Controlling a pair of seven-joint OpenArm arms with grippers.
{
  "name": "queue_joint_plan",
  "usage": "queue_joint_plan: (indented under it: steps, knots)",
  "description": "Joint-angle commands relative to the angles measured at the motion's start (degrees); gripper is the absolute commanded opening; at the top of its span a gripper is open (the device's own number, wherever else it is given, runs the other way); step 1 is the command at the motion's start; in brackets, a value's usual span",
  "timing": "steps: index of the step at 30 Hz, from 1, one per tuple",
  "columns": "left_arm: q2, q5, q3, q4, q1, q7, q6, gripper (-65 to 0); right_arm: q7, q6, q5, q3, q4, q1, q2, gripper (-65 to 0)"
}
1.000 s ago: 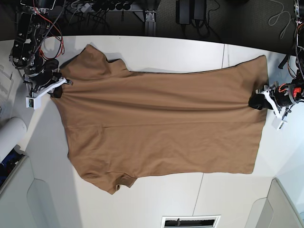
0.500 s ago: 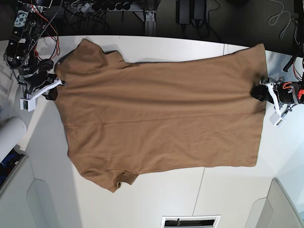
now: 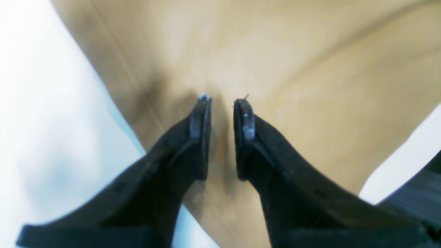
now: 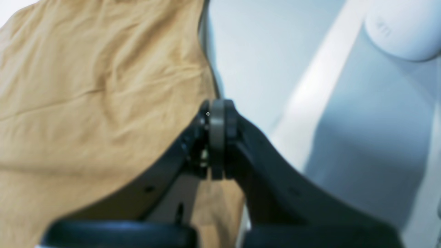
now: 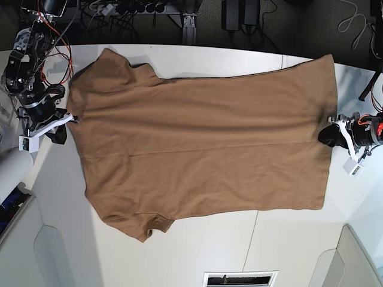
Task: Layout the t-shirt on the table in an organized manner, then fold the t-shirt properly
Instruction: 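Pull the shirt taut with both grippers, then release it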
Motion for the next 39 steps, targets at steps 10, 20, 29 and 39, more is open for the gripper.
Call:
queue_joint_plan:
  steps: [10, 20, 29, 39]
  knots:
    - [6.38, 14.34, -0.50, -13.07, -6.99, -12.90, 0.11, -51.5, 2.69, 2.84, 0.44, 0.35, -11.87, 6.12, 0.66, -65.0]
    - [12.26, 25.03, -0.50, -17.86, -8.48, -17.57, 4.72, -54.2, 0.48, 3.74, 0.48, 0.37, -11.89, 3.56, 0.68, -65.0]
    - [11.69, 29.29, -0.50, -17.86, -10.36, -16.76, 4.79, -54.2, -0.37, 4.13, 4.35, 0.37, -11.72, -0.55, 0.68, -65.0]
    - [5.68, 7.91, -0.50, -17.42, -10.40, -7.21, -0.28, -42.8, -0.50, 4.13, 5.14, 2.64, -7.78, -1.77, 0.70, -65.0]
